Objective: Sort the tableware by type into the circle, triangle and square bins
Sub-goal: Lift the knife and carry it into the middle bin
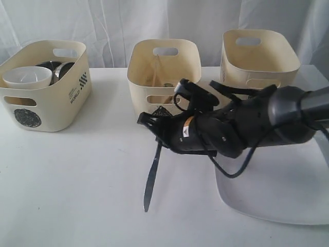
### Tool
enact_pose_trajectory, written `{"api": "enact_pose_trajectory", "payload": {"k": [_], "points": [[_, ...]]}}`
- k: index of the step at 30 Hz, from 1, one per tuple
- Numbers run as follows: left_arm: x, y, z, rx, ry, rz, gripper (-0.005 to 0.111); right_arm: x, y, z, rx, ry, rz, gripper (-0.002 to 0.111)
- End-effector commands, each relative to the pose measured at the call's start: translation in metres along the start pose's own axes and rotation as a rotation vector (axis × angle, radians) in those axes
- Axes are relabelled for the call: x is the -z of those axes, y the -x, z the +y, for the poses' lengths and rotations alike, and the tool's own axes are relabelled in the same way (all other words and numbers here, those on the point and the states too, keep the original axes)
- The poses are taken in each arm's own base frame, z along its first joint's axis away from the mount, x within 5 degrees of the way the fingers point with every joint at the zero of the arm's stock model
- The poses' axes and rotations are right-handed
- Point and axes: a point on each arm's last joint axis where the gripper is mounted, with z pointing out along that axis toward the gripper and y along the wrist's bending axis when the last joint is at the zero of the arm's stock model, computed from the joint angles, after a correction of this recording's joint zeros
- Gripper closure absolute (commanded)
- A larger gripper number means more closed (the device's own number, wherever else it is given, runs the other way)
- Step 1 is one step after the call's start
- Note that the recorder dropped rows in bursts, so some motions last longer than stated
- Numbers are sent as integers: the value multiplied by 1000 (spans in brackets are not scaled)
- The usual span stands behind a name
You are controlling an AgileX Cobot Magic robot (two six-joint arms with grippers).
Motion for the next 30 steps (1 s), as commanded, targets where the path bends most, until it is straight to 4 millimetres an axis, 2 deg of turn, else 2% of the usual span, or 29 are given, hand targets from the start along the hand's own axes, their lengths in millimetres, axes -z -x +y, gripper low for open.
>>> {"api": "enact_pose_trajectory", "payload": {"k": [1, 10, 17, 21, 26, 30], "points": [[0, -1, 0, 7, -1, 0, 107, 21, 14, -4, -41, 93, -108, 108], [0, -1, 0, 7, -1, 0, 107, 71, 50, 20, -83, 321, -324, 108], [0, -1, 0, 7, -1, 0, 107, 85, 89, 15, -139, 328, -434, 108], [0, -1, 0, 7, -1, 0, 107, 85, 114, 16, -121, 332, -491, 108], [0, -1, 0, 7, -1, 0, 107, 77, 143, 14, -127, 316, -539, 108], [0, -1, 0, 7, -1, 0, 107, 55, 171, 8, -168, 305, -571, 108]]}}
